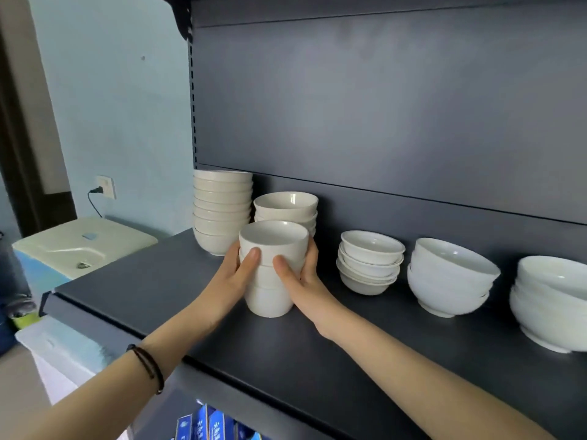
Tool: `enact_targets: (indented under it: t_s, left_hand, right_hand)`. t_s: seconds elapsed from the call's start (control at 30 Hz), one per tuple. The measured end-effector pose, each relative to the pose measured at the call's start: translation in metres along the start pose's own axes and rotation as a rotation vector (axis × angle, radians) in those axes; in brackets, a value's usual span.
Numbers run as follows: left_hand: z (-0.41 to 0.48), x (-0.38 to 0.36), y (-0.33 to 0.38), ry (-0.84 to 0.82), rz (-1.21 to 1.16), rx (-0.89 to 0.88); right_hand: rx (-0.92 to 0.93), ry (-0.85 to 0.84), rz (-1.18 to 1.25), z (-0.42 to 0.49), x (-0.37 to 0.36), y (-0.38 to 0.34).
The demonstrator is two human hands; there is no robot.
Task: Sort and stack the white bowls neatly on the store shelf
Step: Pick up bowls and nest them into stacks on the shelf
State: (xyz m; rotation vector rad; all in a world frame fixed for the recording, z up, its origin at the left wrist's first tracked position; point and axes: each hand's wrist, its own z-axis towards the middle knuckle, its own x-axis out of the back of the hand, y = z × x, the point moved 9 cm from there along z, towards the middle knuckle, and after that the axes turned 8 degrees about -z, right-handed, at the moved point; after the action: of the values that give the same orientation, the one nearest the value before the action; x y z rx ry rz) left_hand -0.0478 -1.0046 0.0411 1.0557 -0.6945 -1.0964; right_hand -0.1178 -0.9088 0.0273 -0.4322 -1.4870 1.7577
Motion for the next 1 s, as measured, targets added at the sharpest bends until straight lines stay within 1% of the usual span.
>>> enact_targets:
  t_s: [0.07,0.13,0.17,0.2,0.23,0.27,0.33,0.4,0.47,0.57,0.63,0.73,0.8,0.87,0.93,1.0]
  left_hand:
    - [0.002,0.008,-0.002,-0.021,-0.003,-0.003]
    - [0.001,0.021,0.004,0.049,-0.005,-0.088]
    - [-0.001,0.029,0.016,0.113,0.063,-0.190]
    - [-0.005,0.035,0.030,0.158,0.182,-0.325]
    - [-0.011,0.033,0.046,0.164,0.321,-0.473]
    - [-0.017,0.026,0.059,0.135,0.456,-0.612]
    - [-0.031,0.000,0.075,0.016,0.704,-0.845]
    - [-0.044,-0.032,0.078,-0.142,0.874,-0.988]
    - [-0.051,-0.063,0.069,-0.321,0.947,-1.012]
    - [-0.053,-0.105,0.046,-0.534,1.019,-0.918]
    - [-0.052,-0.135,0.030,-0.645,1.108,-0.861]
    - [-0.052,-0.184,0.019,-0.769,1.144,-0.829]
    - [-0.056,-0.220,0.019,-0.808,1.149,-0.871]
    - [-0.062,-0.258,0.023,-0.805,1.161,-0.948]
    - [-0.070,-0.293,0.029,-0.773,1.162,-1.018]
    - [-0.077,-0.324,0.032,-0.760,1.155,-1.040]
  right_hand:
    - [-0.002,0.032,-0.007,0.002,-0.008,0.000]
    - [-0.008,0.060,-0.007,0.002,-0.012,-0.001]
    - [-0.012,0.070,-0.012,0.001,-0.013,-0.002]
    - [-0.017,0.074,-0.023,0.000,-0.013,-0.003]
    - [-0.025,0.077,-0.037,-0.002,-0.012,-0.005]
    - [-0.038,0.084,-0.054,-0.004,-0.010,-0.005]
    - [-0.068,0.125,-0.126,-0.012,0.002,-0.006]
    - [-0.092,0.198,-0.285,-0.027,0.021,-0.006]
    - [-0.102,0.283,-0.458,-0.049,0.051,-0.004]
    - [-0.161,0.353,-0.744,-0.095,0.101,0.000]
    - [-0.252,0.352,-1.004,-0.130,0.133,0.002]
    - [-0.450,0.264,-1.496,-0.185,0.175,0.001]
    - [-0.582,0.252,-1.694,-0.222,0.201,-0.005]
    - [-0.682,0.285,-1.801,-0.255,0.224,-0.015]
    - [-0.771,0.317,-1.866,-0.285,0.245,-0.025]
    - [-0.863,0.349,-1.883,-0.314,0.265,-0.032]
